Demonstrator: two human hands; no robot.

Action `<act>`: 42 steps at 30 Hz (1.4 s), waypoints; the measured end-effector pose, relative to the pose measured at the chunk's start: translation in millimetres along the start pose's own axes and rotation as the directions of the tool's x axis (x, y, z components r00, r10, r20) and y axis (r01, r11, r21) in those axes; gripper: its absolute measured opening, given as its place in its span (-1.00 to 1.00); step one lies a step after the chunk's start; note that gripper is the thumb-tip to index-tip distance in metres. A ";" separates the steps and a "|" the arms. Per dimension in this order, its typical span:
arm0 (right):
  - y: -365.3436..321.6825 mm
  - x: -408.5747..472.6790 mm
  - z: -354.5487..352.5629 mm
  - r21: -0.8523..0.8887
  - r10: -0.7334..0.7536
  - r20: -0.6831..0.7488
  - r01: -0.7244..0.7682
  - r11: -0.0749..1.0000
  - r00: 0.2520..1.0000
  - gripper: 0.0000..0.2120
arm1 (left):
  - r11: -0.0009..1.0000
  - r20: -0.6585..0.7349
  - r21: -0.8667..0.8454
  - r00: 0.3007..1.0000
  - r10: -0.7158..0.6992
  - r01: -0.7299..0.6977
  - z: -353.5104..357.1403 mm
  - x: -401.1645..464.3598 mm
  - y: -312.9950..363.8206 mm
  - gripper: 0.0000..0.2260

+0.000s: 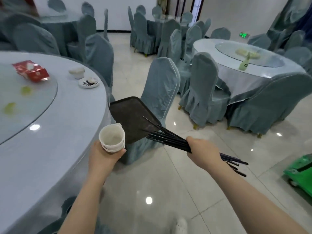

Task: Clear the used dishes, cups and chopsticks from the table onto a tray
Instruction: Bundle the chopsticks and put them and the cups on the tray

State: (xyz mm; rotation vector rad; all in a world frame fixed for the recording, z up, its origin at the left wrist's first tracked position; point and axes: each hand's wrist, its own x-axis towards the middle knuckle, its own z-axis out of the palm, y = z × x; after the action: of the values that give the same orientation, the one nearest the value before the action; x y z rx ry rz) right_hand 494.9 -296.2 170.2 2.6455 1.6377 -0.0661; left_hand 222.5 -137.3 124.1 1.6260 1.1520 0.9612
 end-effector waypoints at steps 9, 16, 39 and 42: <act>-34.7 222.9 16.8 -0.001 -0.376 0.057 0.376 0.926 0.925 -0.85 | 0.966 -0.395 0.174 0.912 -0.109 0.191 11.1 91.6 -15.8 -0.60; -149.2 341.3 34.3 0.016 -0.712 0.130 0.717 0.697 0.690 -0.85 | 0.930 -0.635 0.044 0.729 -0.256 0.364 -29.0 115.5 -45.6 -0.64; -458.1 518.0 110.2 -0.067 -0.953 0.297 0.997 0.049 0.067 -0.81 | 0.804 -0.897 -0.308 0.127 -0.424 0.509 -132.8 221.6 -167.6 -0.80; -485.1 520.4 116.6 -0.059 -0.960 0.281 0.998 -0.020 -0.003 -0.83 | 0.815 -0.919 -0.259 0.129 -0.374 0.519 -131.4 225.9 -167.7 -0.76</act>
State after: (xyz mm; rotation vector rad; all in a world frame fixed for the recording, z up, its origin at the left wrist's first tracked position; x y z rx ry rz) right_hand 290.0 379.7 25.5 0.6282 2.7892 -0.0810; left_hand 116.3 137.1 24.7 0.4402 2.4086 1.4924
